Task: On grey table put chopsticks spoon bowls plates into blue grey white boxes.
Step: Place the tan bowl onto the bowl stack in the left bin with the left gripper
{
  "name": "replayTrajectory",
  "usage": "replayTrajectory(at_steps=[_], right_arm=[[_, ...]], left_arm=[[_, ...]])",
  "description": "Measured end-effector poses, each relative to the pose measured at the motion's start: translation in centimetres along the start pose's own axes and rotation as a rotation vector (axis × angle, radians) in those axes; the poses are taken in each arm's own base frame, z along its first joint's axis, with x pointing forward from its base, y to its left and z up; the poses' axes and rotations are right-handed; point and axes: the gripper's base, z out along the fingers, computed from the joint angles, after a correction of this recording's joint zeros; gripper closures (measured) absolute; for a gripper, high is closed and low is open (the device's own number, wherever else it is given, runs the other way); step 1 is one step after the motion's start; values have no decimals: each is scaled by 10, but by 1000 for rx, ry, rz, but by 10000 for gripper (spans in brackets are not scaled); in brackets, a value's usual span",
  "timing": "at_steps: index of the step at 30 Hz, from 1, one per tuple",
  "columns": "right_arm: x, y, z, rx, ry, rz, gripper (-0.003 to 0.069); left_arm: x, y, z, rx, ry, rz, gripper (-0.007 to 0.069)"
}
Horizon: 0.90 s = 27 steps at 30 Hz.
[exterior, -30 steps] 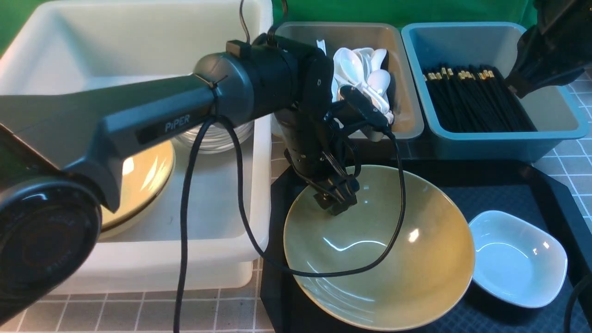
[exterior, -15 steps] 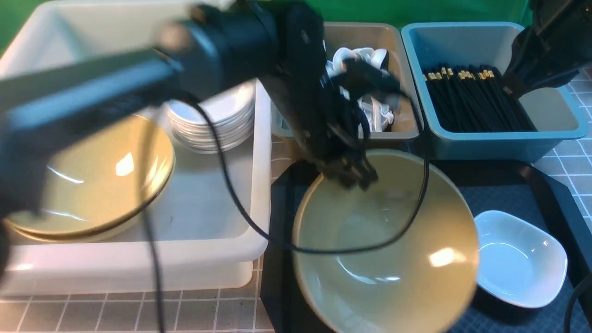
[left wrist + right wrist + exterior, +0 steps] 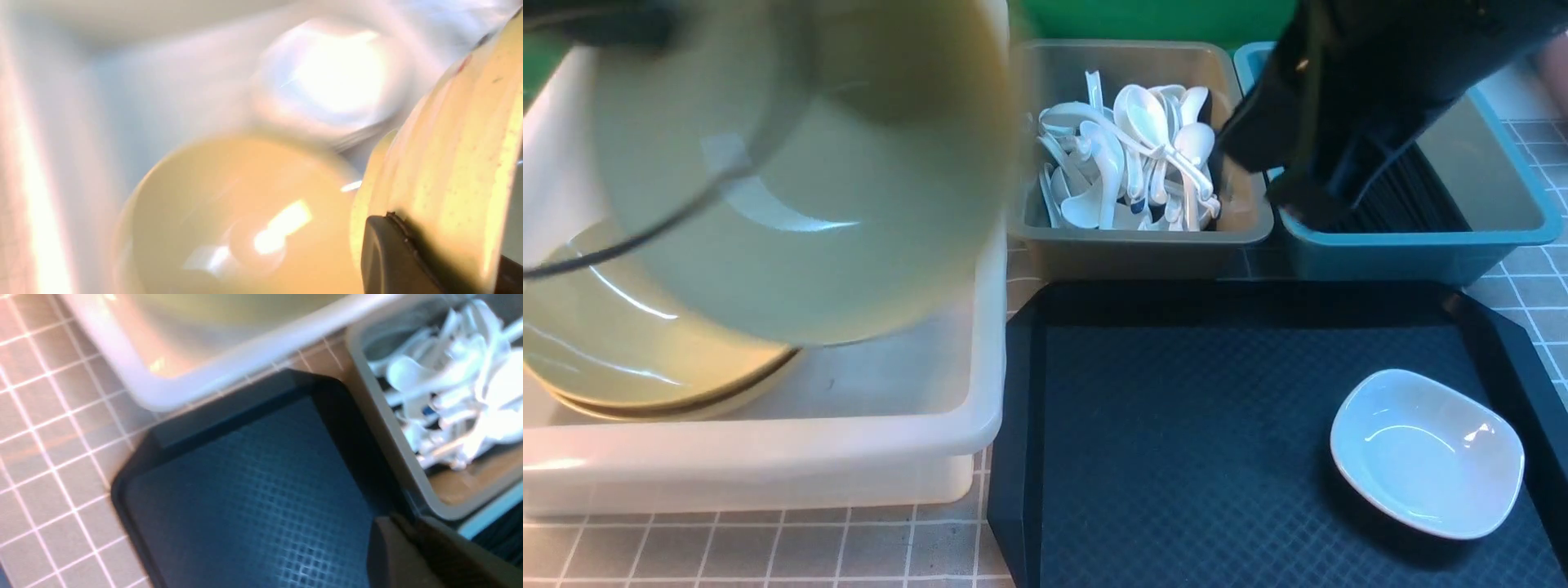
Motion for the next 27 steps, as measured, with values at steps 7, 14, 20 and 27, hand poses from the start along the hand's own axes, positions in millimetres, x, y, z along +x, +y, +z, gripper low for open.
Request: replayTrajectory(at_steps=[7, 14, 20, 27], right_arm=[[-1, 3, 0, -4, -2, 1, 598], [-1, 3, 0, -4, -1, 11, 592], [-1, 3, 0, -3, 0, 13, 589], [-1, 2, 0, -1, 0, -15, 589]], left_arm=[[61, 68, 40, -85, 20, -374, 616], [75, 93, 90, -78, 45, -452, 589], [87, 109, 126, -66, 109, -459, 432], [96, 111, 136, -57, 190, -417, 192]])
